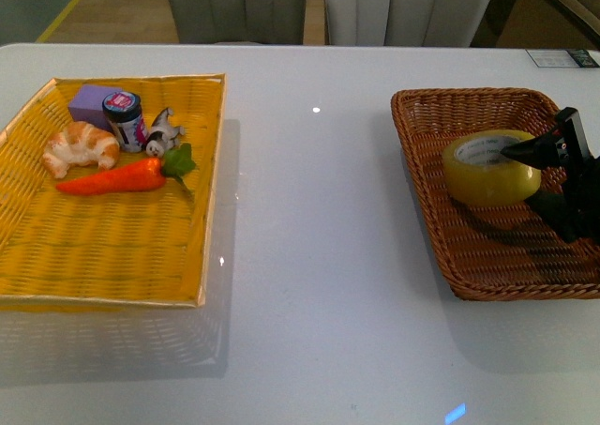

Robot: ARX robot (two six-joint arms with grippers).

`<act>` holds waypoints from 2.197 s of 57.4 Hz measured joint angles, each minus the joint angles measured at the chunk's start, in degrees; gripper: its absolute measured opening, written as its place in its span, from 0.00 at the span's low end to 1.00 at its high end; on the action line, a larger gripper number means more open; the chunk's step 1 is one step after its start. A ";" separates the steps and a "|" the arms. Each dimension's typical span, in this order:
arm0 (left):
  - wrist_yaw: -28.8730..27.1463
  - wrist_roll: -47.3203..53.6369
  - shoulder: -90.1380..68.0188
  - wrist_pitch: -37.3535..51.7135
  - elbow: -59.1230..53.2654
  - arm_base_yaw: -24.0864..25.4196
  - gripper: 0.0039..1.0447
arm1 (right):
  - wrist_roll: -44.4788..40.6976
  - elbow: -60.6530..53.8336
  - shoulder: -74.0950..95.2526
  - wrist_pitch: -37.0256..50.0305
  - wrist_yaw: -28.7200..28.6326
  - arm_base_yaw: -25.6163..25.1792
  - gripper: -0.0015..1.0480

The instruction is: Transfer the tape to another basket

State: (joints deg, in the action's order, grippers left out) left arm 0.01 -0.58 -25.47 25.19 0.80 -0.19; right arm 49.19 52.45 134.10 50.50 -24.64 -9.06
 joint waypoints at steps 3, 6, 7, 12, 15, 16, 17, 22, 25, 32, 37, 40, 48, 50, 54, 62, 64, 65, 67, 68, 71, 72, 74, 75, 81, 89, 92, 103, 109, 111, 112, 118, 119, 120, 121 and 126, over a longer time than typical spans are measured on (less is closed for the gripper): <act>-0.02 0.00 1.18 -1.11 0.00 0.00 0.01 | -0.28 -0.61 -0.37 0.00 -0.02 -0.20 0.82; 0.00 -0.02 2.67 -2.40 0.00 0.00 0.01 | -0.61 -1.73 -1.20 0.00 -0.28 -0.59 0.90; -0.02 -0.02 3.21 -2.91 0.00 0.00 0.01 | -0.68 -2.27 -1.70 0.00 -0.42 -0.81 0.92; 0.00 -0.02 5.29 -5.01 0.00 0.00 0.01 | -1.75 -4.70 -5.18 -0.17 -1.07 -2.05 0.91; -0.02 0.00 6.47 -6.10 0.00 0.00 0.01 | -2.34 -6.05 -7.93 -0.61 -1.60 -2.99 0.91; -0.02 0.00 6.93 -6.51 0.00 0.00 0.01 | -2.60 -6.64 -9.16 -0.81 -1.75 -3.37 0.91; -0.02 0.00 7.37 -6.95 0.00 0.00 0.01 | -2.97 -7.23 -10.40 -1.11 -1.95 -3.76 0.91; -0.02 -0.02 9.18 -8.87 0.00 0.00 0.01 | -4.94 -10.49 -16.59 -2.99 -3.32 -5.55 0.91; -0.02 -0.02 10.19 -9.84 0.00 0.00 0.01 | -6.58 -12.63 -20.39 -4.68 -4.20 -6.62 0.91; -0.02 -0.02 12.39 -12.02 0.00 0.00 0.01 | -12.17 -18.32 -31.98 -10.29 -5.20 -10.03 0.91; -0.02 -0.02 13.73 -13.38 0.00 0.00 0.01 | -16.52 -22.25 -41.57 -14.27 -6.38 -13.33 0.91; -0.02 0.00 14.69 -14.34 0.00 0.00 0.01 | -18.91 -25.05 -49.62 -17.68 -8.15 -16.24 0.91; 0.00 0.00 21.44 -23.10 0.02 0.00 0.01 | -21.51 -28.74 -66.34 -25.38 -11.32 -22.84 0.91; 0.00 0.00 23.47 -24.63 0.02 0.00 0.01 | -24.96 -30.97 -70.73 -21.62 -10.10 -24.17 0.86; 0.00 0.00 24.48 -24.85 0.02 0.00 0.01 | -34.58 -35.56 -78.01 -14.12 -6.95 -23.76 0.75; 0.00 0.00 24.59 -25.22 0.02 0.02 0.01 | -45.33 -41.64 -87.58 -15.34 -0.98 -17.38 0.49; -0.02 0.00 24.59 -25.20 0.02 0.02 0.01 | -46.16 -42.69 -88.87 -16.09 0.24 -16.15 0.44; -0.02 0.00 24.59 -25.20 0.02 0.02 0.01 | -46.58 -43.32 -89.72 -16.57 1.07 -15.28 0.41; 0.00 0.00 24.59 -25.20 0.02 0.02 0.01 | -47.30 -44.33 -91.58 -17.51 2.64 -13.66 0.34; 0.00 0.00 24.59 -25.20 0.02 0.02 0.01 | -47.39 -44.52 -92.04 -17.73 3.02 -13.31 0.33; 0.02 0.00 24.61 -25.20 0.02 0.02 0.01 | -47.80 -45.48 -94.75 -19.02 5.38 -11.15 0.22; 0.02 0.00 24.61 -25.20 0.02 0.02 0.01 | -47.89 -45.79 -95.65 -19.47 6.10 -10.45 0.19; 0.02 0.00 24.61 -25.20 0.02 0.02 0.01 | -48.02 -46.25 -96.87 -20.15 7.19 -9.44 0.14; 0.00 0.00 24.61 -25.20 0.02 0.02 0.01 | -48.06 -46.53 -97.63 -20.59 7.78 -8.79 0.11; 0.00 0.00 24.61 -25.20 0.02 0.02 0.01 | -48.78 -48.04 -101.48 -23.19 10.86 -5.42 0.02; 0.00 0.00 24.61 -25.20 0.02 0.02 0.01 | -48.83 -49.44 -106.97 -26.86 14.75 -1.31 0.02; 0.00 0.00 24.61 -25.20 0.02 0.02 0.01 | -48.83 -49.79 -108.37 -27.91 15.78 -0.33 0.02; 0.00 0.00 24.61 -25.20 0.02 0.02 0.01 | -48.85 -51.17 -112.72 -29.48 23.08 5.55 0.02; 0.00 0.00 24.61 -25.20 0.02 0.02 0.01 | -48.87 -51.17 -115.60 -31.82 24.13 8.59 0.02; 0.00 0.00 24.61 -25.20 0.02 0.02 0.01 | -48.87 -51.17 -116.19 -32.48 24.46 8.68 0.02; 0.00 0.02 24.61 -25.20 0.02 0.02 0.01 | -48.87 -51.17 -116.61 -32.92 24.46 8.70 0.02; 0.00 0.02 24.61 -25.20 0.02 0.02 0.01 | -48.87 -51.17 -118.75 -35.12 24.48 8.79 0.02; 0.00 0.02 24.61 -25.20 0.02 0.02 0.01 | -48.87 -51.17 -119.10 -35.50 24.48 8.81 0.02; 0.00 0.02 24.61 -25.20 0.02 0.02 0.01 | -48.87 -51.17 -119.47 -35.85 24.48 8.81 0.02; 0.00 0.00 24.61 -25.20 0.02 0.02 0.01 | -48.87 -51.17 -119.84 -36.22 24.48 8.81 0.02; 0.00 0.00 24.61 -25.20 0.02 0.02 0.01 | -48.87 -51.17 -121.33 -37.64 24.48 8.81 0.02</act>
State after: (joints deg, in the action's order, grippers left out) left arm 0.01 -0.58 -0.86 -0.01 0.82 -0.16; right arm 0.32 1.28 12.78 12.86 -0.16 -0.25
